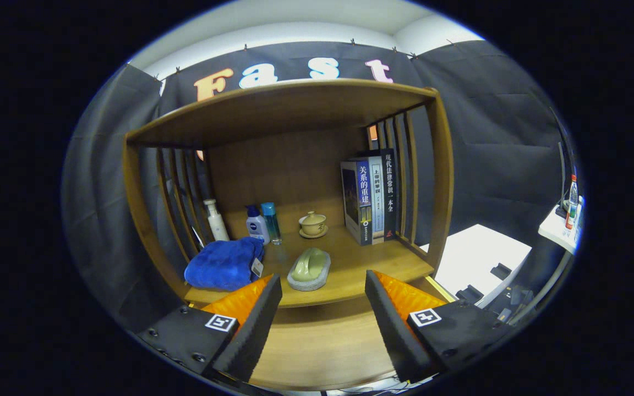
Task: Pull open the drawer, take out the items inside it, and place them on the countertop above the cabinet.
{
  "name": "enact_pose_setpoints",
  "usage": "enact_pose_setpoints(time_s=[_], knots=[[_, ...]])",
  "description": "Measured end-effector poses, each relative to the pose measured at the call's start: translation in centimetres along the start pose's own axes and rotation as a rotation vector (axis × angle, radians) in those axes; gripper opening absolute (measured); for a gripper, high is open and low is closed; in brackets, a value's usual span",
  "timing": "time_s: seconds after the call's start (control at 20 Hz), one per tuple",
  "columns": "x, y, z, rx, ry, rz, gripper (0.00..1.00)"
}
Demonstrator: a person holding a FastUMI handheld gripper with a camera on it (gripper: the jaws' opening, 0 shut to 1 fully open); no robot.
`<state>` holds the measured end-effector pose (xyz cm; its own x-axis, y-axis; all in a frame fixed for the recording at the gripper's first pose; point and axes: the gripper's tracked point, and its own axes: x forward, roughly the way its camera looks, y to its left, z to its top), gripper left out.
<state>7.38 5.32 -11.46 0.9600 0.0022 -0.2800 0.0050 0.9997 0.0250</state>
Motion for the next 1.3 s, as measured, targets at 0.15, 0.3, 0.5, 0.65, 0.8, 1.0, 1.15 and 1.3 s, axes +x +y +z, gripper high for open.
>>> enact_pose_setpoints(time_s=[0.15, 0.3, 0.5, 0.65, 0.8, 1.0, 1.15, 1.3], knots=[[-2.7, -1.1, -0.3, 0.015, -0.062, 0.018, 0.98], [-5.7, -2.5, -1.7, -0.016, -0.105, 0.004, 0.98], [-8.0, -4.1, -4.6, -0.055, -0.112, -0.014, 0.98], [-9.1, -4.7, -6.5, -0.056, -0.110, -0.018, 0.98], [-9.7, -5.5, -9.0, -0.074, -0.109, -0.029, 0.98], [-9.7, -6.3, -12.8, -0.103, -0.063, -0.052, 0.98], [-9.8, -6.2, -15.3, -0.118, -0.024, -0.053, 0.98], [-9.4, -6.2, -17.0, -0.098, 0.005, -0.055, 0.98]])
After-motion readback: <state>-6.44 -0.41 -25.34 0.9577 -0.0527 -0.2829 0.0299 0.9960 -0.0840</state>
